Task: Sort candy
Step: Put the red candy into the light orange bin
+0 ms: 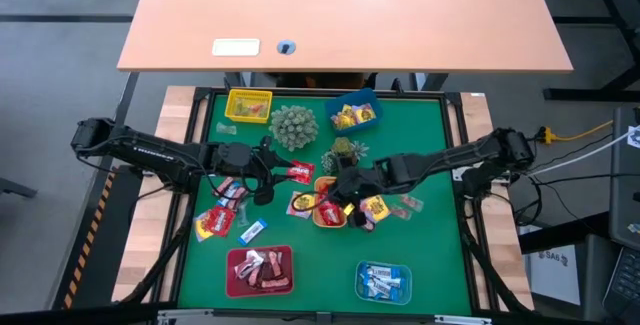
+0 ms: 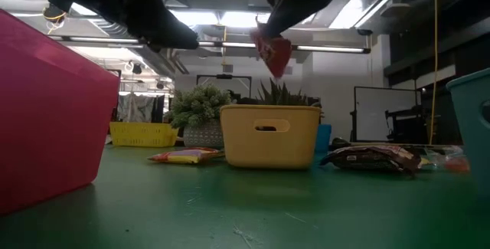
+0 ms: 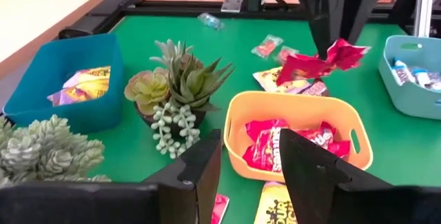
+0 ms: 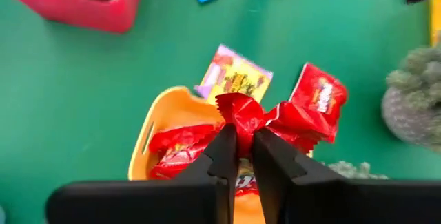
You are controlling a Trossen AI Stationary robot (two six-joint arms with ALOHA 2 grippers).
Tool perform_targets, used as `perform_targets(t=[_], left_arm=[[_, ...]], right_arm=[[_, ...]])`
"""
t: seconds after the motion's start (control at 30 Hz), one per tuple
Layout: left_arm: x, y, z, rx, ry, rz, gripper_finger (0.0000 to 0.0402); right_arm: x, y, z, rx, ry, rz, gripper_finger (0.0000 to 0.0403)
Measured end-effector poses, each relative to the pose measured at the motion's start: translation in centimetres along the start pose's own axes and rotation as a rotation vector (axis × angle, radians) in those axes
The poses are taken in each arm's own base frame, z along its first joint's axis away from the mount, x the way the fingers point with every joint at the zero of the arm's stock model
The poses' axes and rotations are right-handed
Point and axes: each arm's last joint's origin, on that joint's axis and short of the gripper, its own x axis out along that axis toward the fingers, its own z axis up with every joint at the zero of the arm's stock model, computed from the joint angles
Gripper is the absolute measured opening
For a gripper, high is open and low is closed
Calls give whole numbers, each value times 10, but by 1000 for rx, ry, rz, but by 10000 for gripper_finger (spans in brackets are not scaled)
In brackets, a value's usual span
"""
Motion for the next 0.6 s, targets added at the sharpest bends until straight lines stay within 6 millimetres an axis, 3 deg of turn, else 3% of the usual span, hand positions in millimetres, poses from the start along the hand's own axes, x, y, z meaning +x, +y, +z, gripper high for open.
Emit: perform_targets(t=[0.33, 0.6], left_arm=[[0, 2, -4, 3, 43, 67, 134], [8, 2, -13, 14, 100, 99, 134]], right_arm=[[1, -1, 0, 5, -4, -4, 166], [1, -1, 0, 5, -2, -3, 197]])
